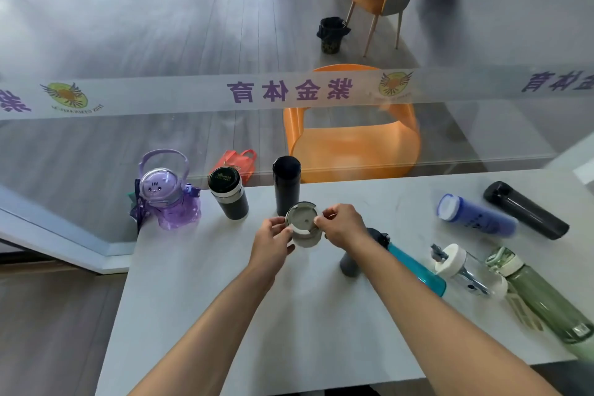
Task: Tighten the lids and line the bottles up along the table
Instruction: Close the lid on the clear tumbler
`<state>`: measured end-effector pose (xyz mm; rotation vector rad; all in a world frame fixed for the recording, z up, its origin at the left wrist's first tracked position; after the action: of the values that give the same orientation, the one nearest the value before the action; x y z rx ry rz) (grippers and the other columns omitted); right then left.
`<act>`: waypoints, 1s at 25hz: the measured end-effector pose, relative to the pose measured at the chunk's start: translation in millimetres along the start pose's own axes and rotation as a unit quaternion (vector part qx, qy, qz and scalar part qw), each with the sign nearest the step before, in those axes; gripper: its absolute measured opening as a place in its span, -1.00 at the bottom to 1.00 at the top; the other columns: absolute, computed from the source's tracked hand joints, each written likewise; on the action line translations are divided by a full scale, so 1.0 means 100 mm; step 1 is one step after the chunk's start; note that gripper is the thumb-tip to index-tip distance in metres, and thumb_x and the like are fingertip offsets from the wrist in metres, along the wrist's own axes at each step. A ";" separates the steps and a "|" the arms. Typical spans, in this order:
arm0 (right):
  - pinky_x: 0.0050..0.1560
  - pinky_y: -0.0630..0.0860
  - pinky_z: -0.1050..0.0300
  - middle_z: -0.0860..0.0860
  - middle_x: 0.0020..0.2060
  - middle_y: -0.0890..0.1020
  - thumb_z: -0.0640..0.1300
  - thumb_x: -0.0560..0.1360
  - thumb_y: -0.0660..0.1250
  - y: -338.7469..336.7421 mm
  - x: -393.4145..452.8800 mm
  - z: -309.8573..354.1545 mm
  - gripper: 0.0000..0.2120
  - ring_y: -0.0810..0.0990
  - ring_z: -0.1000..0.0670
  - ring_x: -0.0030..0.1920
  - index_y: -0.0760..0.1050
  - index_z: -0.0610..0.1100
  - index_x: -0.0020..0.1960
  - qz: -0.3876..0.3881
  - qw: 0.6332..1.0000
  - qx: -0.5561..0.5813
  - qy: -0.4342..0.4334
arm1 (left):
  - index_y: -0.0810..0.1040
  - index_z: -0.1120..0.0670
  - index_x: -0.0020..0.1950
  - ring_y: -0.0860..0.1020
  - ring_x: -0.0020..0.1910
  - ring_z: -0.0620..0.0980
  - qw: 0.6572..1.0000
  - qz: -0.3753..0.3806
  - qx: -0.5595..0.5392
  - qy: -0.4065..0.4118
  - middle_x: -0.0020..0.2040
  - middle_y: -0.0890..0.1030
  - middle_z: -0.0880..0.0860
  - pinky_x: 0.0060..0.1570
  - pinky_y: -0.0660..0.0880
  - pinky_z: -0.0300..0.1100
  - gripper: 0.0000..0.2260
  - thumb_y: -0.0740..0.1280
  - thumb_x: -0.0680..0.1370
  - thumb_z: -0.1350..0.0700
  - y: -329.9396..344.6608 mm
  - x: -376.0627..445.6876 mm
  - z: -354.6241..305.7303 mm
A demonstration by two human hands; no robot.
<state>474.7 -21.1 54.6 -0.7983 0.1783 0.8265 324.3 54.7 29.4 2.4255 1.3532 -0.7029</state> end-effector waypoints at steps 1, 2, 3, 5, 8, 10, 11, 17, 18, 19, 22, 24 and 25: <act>-0.09 0.58 0.04 -0.18 -0.11 0.72 -0.10 0.49 0.38 -0.09 0.06 0.04 -0.76 0.69 -0.18 -0.07 0.65 -0.29 -0.04 0.009 1.000 -0.010 -0.003 | 0.46 0.15 0.24 0.60 0.13 0.09 1.000 0.003 -0.003 0.002 0.11 0.63 0.12 0.17 0.57 0.05 -0.78 0.27 0.59 0.25 0.05 0.02 -0.06; -0.13 0.56 0.05 -0.19 -0.13 0.72 -0.10 0.49 0.38 -0.17 0.13 0.05 -0.77 0.68 -0.16 -0.11 0.65 -0.29 -0.06 0.019 1.000 -0.017 -0.004 | 0.46 0.15 0.26 0.60 0.13 0.09 1.000 0.007 -0.002 0.004 0.09 0.64 0.11 0.17 0.57 0.04 -0.77 0.26 0.60 0.26 0.11 0.05 -0.11; -0.16 0.56 0.04 -0.21 -0.15 0.72 -0.10 0.48 0.38 -0.25 0.22 0.04 -0.75 0.65 -0.15 -0.19 0.65 -0.31 -0.08 0.023 1.000 -0.020 -0.004 | 0.46 0.15 0.27 0.60 0.13 0.08 1.000 0.010 0.002 0.004 0.08 0.63 0.10 0.16 0.57 0.03 -0.75 0.24 0.60 0.27 0.18 0.09 -0.15; -0.19 0.55 0.04 -0.23 -0.22 0.71 -0.11 0.44 0.37 -0.39 0.40 -0.03 -0.72 0.59 -0.12 -0.29 0.64 -0.35 -0.10 0.025 1.000 -0.014 0.003 | 0.46 0.14 0.29 0.58 0.11 0.05 1.000 0.016 0.012 -0.002 0.06 0.61 0.06 0.14 0.58 0.01 -0.72 0.19 0.60 0.30 0.34 0.16 -0.20; -0.04 0.66 -0.08 -0.17 -0.22 0.72 -0.11 0.44 0.40 -0.61 0.65 -0.16 -0.82 0.70 -0.17 -0.14 0.65 -0.24 -0.19 0.024 1.000 -0.002 0.014 | 0.46 0.10 0.27 0.54 0.01 0.01 0.999 0.025 0.030 -0.018 0.04 0.57 0.02 0.15 0.57 0.02 -0.69 0.15 0.58 0.34 0.63 0.27 -0.29; 0.04 0.66 -0.15 -0.16 -0.19 0.73 -0.12 0.45 0.41 -0.71 0.79 -0.24 -0.86 0.72 -0.17 -0.08 0.64 -0.14 -0.25 0.019 1.000 0.013 0.021 | 0.46 0.07 0.25 0.50 -0.01 0.01 0.998 0.025 0.031 -0.039 0.08 0.56 0.05 0.15 0.55 0.03 -0.67 0.12 0.58 0.36 0.79 0.38 -0.32; 0.05 0.65 -0.17 -0.16 -0.18 0.73 -0.12 0.46 0.41 -0.75 0.85 -0.28 -0.86 0.72 -0.18 -0.07 0.64 -0.13 -0.24 0.019 0.999 0.018 0.026 | 0.46 0.07 0.25 0.49 -0.01 0.02 0.998 0.025 0.032 -0.046 0.11 0.55 0.07 0.14 0.56 0.02 -0.65 0.11 0.57 0.37 0.87 0.43 -0.34; 0.05 0.64 -0.22 -0.23 -0.14 0.73 -0.11 0.48 0.41 -0.83 1.15 -0.44 -0.83 0.70 -0.26 -0.03 0.66 -0.22 -0.17 0.040 0.998 0.040 0.033 | 0.41 0.10 0.40 0.48 0.01 0.01 0.997 0.019 0.040 -0.071 0.24 0.51 0.08 0.15 0.56 0.02 -0.57 0.09 0.57 0.36 1.14 0.66 -0.35; 0.06 0.64 -0.21 -0.23 -0.14 0.73 -0.12 0.48 0.41 -0.83 1.18 -0.45 -0.84 0.70 -0.25 -0.03 0.66 -0.20 -0.19 0.047 0.998 0.038 0.034 | 0.40 0.10 0.41 0.48 0.02 0.01 0.996 0.018 0.039 -0.074 0.25 0.51 0.07 0.14 0.56 0.01 -0.56 0.09 0.57 0.36 1.16 0.68 -0.34; 0.07 0.64 -0.19 -0.22 -0.14 0.73 -0.13 0.47 0.42 -0.83 1.19 -0.45 -0.85 0.70 -0.24 -0.02 0.65 -0.17 -0.23 0.051 0.997 0.037 0.033 | 0.40 0.09 0.42 0.49 0.03 0.01 0.996 0.015 0.038 -0.076 0.25 0.51 0.05 0.14 0.57 0.01 -0.56 0.09 0.57 0.36 1.17 0.69 -0.32; 0.11 0.62 -0.20 -0.20 -0.15 0.73 -0.15 0.46 0.42 -0.82 1.21 -0.45 -0.79 0.69 -0.22 -0.02 0.60 -0.05 -0.35 0.058 0.997 0.043 0.027 | 0.42 0.05 0.39 0.50 0.04 0.03 0.996 0.007 0.030 -0.082 0.23 0.51 0.01 0.15 0.57 0.03 -0.54 0.09 0.56 0.37 1.18 0.71 -0.30; 0.11 0.62 -0.21 -0.22 -0.13 0.73 -0.13 0.48 0.40 -0.82 1.22 -0.47 -0.83 0.69 -0.25 -0.02 0.64 -0.15 -0.26 0.063 0.997 0.044 0.030 | 0.42 0.07 0.38 0.50 0.05 0.03 0.996 0.005 0.030 -0.081 0.17 0.54 0.01 0.17 0.56 0.04 -0.56 0.09 0.56 0.36 1.20 0.71 -0.31; 0.11 0.61 -0.21 -0.25 -0.11 0.72 -0.11 0.50 0.39 -0.82 1.22 -0.48 -0.81 0.68 -0.27 -0.01 0.65 -0.23 -0.18 0.065 0.996 0.044 0.032 | 0.42 0.09 0.39 0.51 0.06 0.04 0.996 0.006 0.032 -0.079 0.11 0.55 -0.01 0.18 0.55 0.05 -0.58 0.09 0.57 0.35 1.22 0.71 -0.32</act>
<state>624.1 -16.7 14.3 -0.7354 0.3237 0.9097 468.6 56.5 18.2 2.3669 1.2723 -0.9278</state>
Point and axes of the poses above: each hand's wrist, its own x-axis towards the middle knuckle, its own y-axis out of the palm, z = x × y, the point moved 4 cm from there along x, towards the middle knuckle
